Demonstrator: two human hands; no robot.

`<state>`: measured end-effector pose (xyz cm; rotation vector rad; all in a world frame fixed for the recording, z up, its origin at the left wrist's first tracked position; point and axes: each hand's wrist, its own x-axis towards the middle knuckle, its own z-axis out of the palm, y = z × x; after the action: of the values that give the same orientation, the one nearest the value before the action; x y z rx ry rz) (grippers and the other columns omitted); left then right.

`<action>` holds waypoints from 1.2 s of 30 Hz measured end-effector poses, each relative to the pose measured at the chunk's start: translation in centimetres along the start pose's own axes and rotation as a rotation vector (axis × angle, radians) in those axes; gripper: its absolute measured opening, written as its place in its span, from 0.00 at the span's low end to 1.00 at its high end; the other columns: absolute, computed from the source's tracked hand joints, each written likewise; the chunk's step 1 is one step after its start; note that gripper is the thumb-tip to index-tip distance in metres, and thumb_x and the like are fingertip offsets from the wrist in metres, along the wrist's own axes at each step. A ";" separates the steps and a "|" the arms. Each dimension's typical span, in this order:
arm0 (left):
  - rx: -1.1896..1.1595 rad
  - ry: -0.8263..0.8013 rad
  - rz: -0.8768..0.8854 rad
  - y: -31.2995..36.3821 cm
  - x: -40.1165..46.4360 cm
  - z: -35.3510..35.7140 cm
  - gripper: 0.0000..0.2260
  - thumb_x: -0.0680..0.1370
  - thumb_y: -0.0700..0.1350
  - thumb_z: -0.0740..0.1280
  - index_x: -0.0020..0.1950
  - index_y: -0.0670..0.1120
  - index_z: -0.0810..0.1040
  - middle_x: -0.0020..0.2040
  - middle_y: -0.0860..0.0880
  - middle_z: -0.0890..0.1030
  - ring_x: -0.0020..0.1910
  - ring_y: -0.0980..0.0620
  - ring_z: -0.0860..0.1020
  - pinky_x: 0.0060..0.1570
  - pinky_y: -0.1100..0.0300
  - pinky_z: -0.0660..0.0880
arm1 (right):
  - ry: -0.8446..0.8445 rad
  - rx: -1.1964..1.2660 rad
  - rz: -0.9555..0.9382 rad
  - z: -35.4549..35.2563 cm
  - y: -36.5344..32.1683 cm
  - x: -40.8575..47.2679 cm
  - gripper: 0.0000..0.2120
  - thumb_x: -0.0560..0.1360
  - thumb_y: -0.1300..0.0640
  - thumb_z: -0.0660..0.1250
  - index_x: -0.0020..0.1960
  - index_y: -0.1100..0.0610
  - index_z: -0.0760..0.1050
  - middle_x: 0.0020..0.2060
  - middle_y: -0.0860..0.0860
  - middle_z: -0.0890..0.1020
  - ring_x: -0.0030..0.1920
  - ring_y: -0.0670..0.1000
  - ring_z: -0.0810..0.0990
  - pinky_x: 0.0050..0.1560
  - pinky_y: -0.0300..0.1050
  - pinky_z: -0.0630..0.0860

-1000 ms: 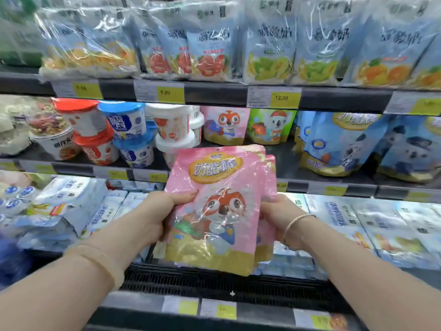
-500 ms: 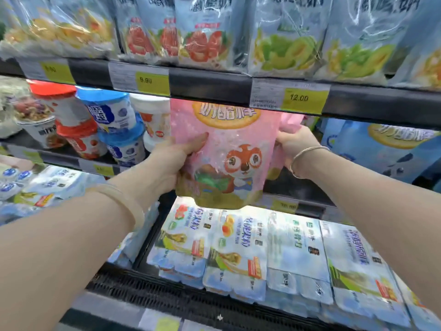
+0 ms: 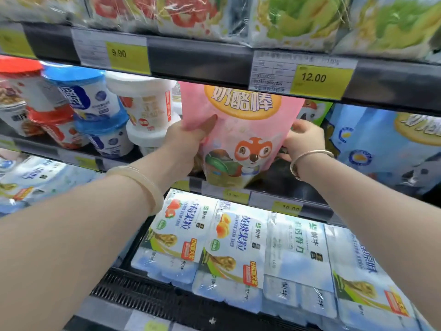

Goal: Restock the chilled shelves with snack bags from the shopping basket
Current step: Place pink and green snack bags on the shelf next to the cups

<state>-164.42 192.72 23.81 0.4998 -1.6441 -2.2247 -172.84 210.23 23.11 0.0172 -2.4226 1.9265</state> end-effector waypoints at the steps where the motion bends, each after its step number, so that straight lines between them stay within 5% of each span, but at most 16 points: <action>1: -0.013 -0.015 -0.004 -0.2 0.2 0.2 0.06 0.74 0.41 0.69 0.49 0.41 0.78 0.36 0.50 0.85 0.33 0.50 0.84 0.32 0.56 0.80 | 0.085 0.005 0.037 -0.4 0.2 -0.6 0.14 0.75 0.47 0.61 0.41 0.55 0.76 0.45 0.57 0.83 0.50 0.60 0.81 0.53 0.60 0.78; 3: -0.024 -0.044 -0.012 -0.5 0.6 0.5 0.07 0.74 0.42 0.68 0.51 0.41 0.78 0.37 0.49 0.86 0.34 0.49 0.84 0.30 0.55 0.80 | 0.114 0.041 0.063 -1.0 0.3 -1.7 0.25 0.73 0.34 0.52 0.38 0.54 0.73 0.44 0.58 0.83 0.50 0.61 0.81 0.52 0.63 0.77; 5: -0.002 -0.065 -0.012 -0.7 1.0 0.9 0.13 0.74 0.44 0.68 0.56 0.42 0.77 0.45 0.47 0.85 0.40 0.48 0.85 0.35 0.52 0.82 | -0.098 0.032 0.015 -1.2 0.6 -2.8 0.30 0.70 0.31 0.54 0.47 0.57 0.74 0.49 0.58 0.82 0.51 0.58 0.81 0.50 0.58 0.80; 7: 0.032 -0.044 0.001 -0.9 1.4 1.4 0.20 0.71 0.47 0.70 0.61 0.43 0.74 0.54 0.45 0.83 0.50 0.45 0.83 0.48 0.46 0.80 | -0.329 0.023 -0.036 -1.1 1.2 -3.4 0.26 0.68 0.40 0.68 0.57 0.56 0.70 0.53 0.51 0.81 0.50 0.47 0.81 0.45 0.41 0.81; 9: 0.071 0.048 0.024 -1.4 1.6 1.9 0.25 0.69 0.51 0.72 0.63 0.45 0.70 0.58 0.45 0.80 0.55 0.44 0.80 0.55 0.43 0.77 | -0.381 -0.016 -0.091 -0.4 1.8 -3.4 0.29 0.63 0.53 0.77 0.59 0.54 0.66 0.50 0.45 0.79 0.49 0.41 0.79 0.44 0.32 0.78; 14: 0.181 0.213 -0.093 -2.6 1.4 3.1 0.41 0.69 0.65 0.66 0.74 0.46 0.57 0.69 0.46 0.71 0.67 0.44 0.70 0.68 0.46 0.67 | -0.174 -0.054 -0.102 1.5 1.8 -2.3 0.24 0.67 0.50 0.74 0.57 0.54 0.66 0.48 0.47 0.77 0.49 0.49 0.77 0.50 0.42 0.74; 21: 0.531 0.291 -0.160 -1.3 3.6 3.2 0.35 0.76 0.64 0.55 0.74 0.41 0.57 0.73 0.44 0.64 0.72 0.42 0.62 0.72 0.49 0.59 | -0.160 -0.152 -0.082 4.0 0.6 -0.1 0.29 0.68 0.47 0.72 0.63 0.57 0.66 0.57 0.53 0.78 0.57 0.55 0.76 0.55 0.45 0.71; 26: 0.499 0.270 -0.080 -3.1 2.6 2.6 0.33 0.76 0.61 0.58 0.71 0.37 0.62 0.69 0.39 0.70 0.67 0.41 0.70 0.63 0.54 0.67 | -0.131 0.004 -0.102 3.8 0.2 -0.8 0.34 0.61 0.50 0.78 0.62 0.58 0.67 0.52 0.50 0.79 0.55 0.52 0.78 0.60 0.49 0.75; 28: 0.490 0.254 -0.014 -3.8 1.8 1.8 0.37 0.74 0.59 0.64 0.74 0.40 0.55 0.73 0.42 0.64 0.71 0.44 0.64 0.70 0.53 0.62 | -0.084 0.145 -0.160 3.0 0.0 -1.5 0.37 0.60 0.46 0.76 0.63 0.57 0.67 0.56 0.53 0.79 0.56 0.53 0.79 0.58 0.51 0.77; 30: 0.538 0.160 0.053 -4.0 1.1 1.0 0.46 0.69 0.54 0.73 0.76 0.44 0.47 0.76 0.47 0.59 0.74 0.48 0.58 0.74 0.50 0.54 | -0.035 0.225 -0.252 2.3 -0.6 -1.6 0.26 0.63 0.43 0.73 0.55 0.53 0.71 0.51 0.53 0.82 0.50 0.50 0.80 0.49 0.45 0.78; 32: 0.595 0.045 0.073 -4.3 0.6 0.7 0.55 0.65 0.47 0.78 0.76 0.45 0.39 0.76 0.47 0.55 0.75 0.50 0.55 0.73 0.53 0.52 | 0.057 0.184 -0.333 2.0 -1.5 -1.0 0.09 0.68 0.47 0.71 0.38 0.49 0.74 0.31 0.44 0.79 0.33 0.42 0.75 0.35 0.37 0.72; 36: 0.737 0.054 0.028 -4.5 0.9 1.6 0.60 0.63 0.42 0.78 0.74 0.45 0.30 0.78 0.44 0.46 0.76 0.47 0.51 0.73 0.53 0.52 | 0.179 0.099 -0.230 2.7 -2.9 0.9 0.19 0.70 0.54 0.69 0.24 0.52 0.66 0.17 0.43 0.69 0.25 0.46 0.64 0.32 0.40 0.65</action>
<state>-166.19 194.90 19.90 0.6891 -2.3933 -1.5031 -173.72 207.01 25.38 0.1164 -2.1095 1.8563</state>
